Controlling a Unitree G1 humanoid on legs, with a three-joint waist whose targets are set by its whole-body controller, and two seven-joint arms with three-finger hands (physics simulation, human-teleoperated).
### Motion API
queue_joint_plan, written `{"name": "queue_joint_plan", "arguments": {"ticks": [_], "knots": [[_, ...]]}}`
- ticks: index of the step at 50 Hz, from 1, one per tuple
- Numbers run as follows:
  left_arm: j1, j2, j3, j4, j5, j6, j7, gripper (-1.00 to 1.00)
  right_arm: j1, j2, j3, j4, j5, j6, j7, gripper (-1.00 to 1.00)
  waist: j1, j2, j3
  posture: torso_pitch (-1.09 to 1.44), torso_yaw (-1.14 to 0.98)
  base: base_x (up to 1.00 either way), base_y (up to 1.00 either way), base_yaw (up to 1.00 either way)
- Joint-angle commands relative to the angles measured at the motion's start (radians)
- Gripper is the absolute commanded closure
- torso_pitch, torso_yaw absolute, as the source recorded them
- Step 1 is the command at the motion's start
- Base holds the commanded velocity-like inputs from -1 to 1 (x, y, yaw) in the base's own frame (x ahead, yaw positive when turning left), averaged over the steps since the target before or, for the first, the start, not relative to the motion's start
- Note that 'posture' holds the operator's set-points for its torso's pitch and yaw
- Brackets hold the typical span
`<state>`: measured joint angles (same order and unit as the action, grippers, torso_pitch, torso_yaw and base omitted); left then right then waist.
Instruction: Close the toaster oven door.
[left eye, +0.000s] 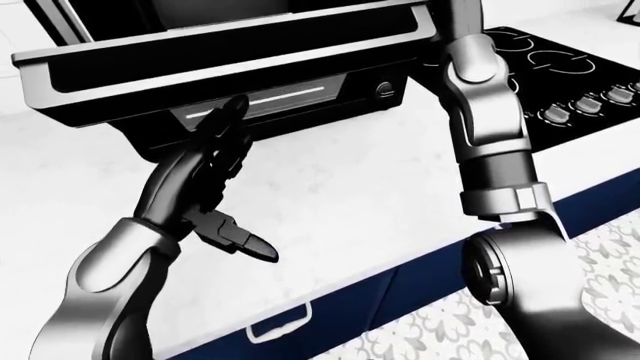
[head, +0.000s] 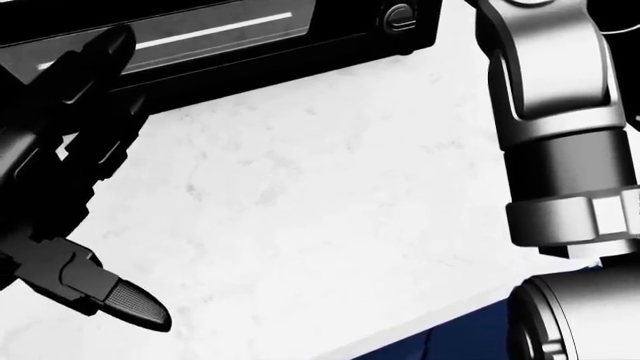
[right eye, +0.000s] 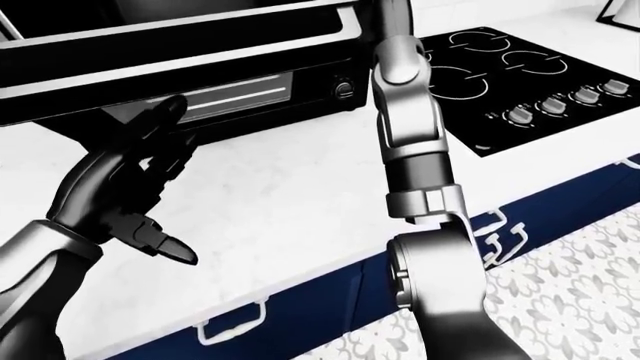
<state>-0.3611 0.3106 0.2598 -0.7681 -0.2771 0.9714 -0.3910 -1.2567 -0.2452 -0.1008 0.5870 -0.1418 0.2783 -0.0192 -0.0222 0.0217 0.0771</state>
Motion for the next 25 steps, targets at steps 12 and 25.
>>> {"name": "queue_joint_plan", "arguments": {"ticks": [12,25], "knots": [[-0.074,0.025,0.023,0.053,0.022,-0.053,-0.002,-1.00,-0.075,0.008,0.019,-0.084,0.027,-0.075,0.020,-1.00,0.015,-0.011,-0.039,0.00,0.00,0.00,0.00,0.00],[-0.101,0.051,0.041,0.090,0.003,-0.063,0.009,-1.00,-0.082,0.003,0.018,-0.020,-0.024,-0.068,-0.043,-1.00,0.014,-0.009,-0.043,0.00,0.00,0.00,0.00,0.00]]}}
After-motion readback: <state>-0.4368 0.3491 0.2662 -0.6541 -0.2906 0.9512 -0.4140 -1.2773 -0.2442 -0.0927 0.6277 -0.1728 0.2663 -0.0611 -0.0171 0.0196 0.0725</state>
